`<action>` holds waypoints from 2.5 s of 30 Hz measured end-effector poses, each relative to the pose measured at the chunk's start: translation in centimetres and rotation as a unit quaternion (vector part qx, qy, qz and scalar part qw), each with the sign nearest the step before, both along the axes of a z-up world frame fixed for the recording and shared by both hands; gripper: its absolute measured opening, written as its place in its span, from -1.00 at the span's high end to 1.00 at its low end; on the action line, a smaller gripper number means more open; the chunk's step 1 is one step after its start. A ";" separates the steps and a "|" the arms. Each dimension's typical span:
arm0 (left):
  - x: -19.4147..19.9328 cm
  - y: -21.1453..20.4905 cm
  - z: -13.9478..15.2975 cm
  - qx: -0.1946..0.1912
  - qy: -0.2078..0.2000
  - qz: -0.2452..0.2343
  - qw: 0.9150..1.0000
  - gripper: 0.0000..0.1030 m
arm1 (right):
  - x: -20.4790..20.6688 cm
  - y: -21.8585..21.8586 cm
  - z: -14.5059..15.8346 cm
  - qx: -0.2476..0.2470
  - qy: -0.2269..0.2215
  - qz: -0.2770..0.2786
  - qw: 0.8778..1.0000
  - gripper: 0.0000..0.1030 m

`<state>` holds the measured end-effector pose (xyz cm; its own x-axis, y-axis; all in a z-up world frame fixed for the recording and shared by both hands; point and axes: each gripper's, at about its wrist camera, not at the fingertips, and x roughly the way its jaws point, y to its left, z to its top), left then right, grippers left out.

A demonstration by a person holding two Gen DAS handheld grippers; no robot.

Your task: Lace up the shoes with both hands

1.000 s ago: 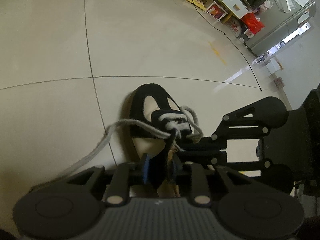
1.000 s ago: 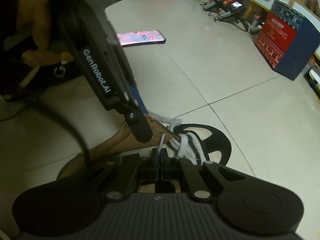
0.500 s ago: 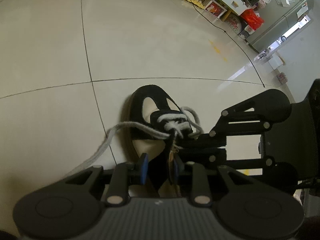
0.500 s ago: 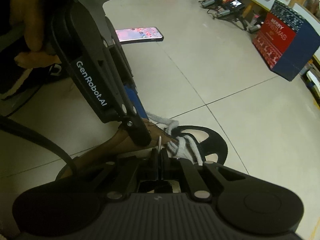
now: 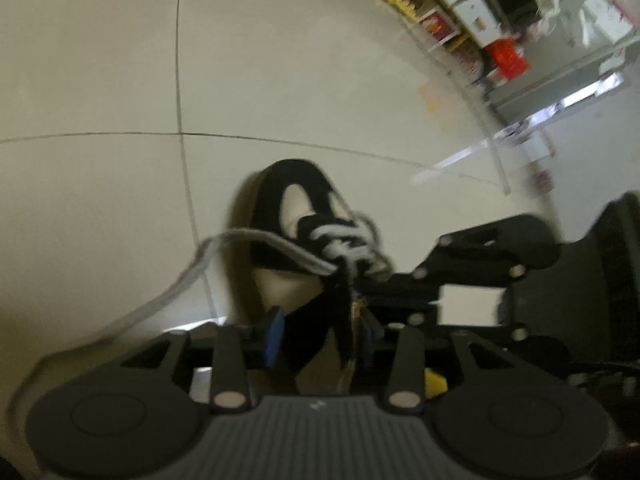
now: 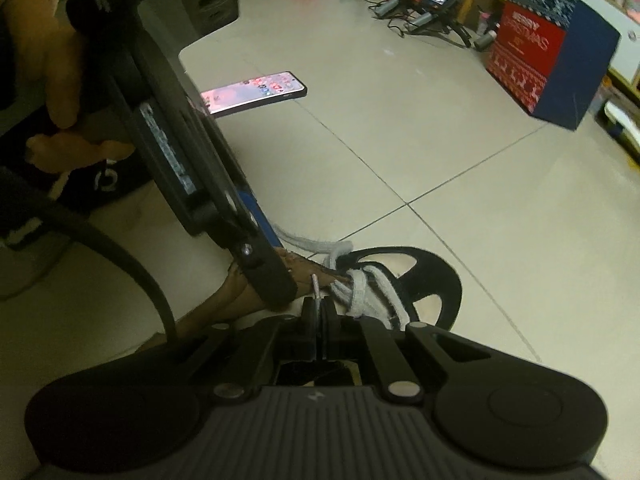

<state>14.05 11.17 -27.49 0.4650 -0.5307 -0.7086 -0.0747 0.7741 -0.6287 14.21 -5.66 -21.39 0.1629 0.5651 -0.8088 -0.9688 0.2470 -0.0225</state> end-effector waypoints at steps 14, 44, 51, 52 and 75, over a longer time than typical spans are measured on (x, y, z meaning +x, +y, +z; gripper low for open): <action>-0.3 3.2 -3.3 -0.183 0.095 0.185 0.961 0.26 | 1.3 -2.1 -0.6 0.090 0.101 -0.129 0.982 0.93; 0.6 2.7 -3.7 -0.210 0.102 0.190 0.953 0.38 | 2.1 -2.5 -1.6 0.112 0.160 -0.148 0.970 0.92; 0.7 2.8 -4.3 -0.217 0.117 0.203 0.948 0.40 | 3.0 -3.7 -1.5 0.143 0.205 -0.171 0.953 0.93; 0.7 2.8 -4.2 -0.217 0.114 0.203 0.948 0.41 | 2.9 -3.6 -1.4 0.143 0.203 -0.172 0.953 0.93; -0.2 3.1 -3.3 -0.215 0.104 0.194 0.951 0.58 | 2.2 -3.2 -1.3 0.144 0.192 -0.187 0.953 0.90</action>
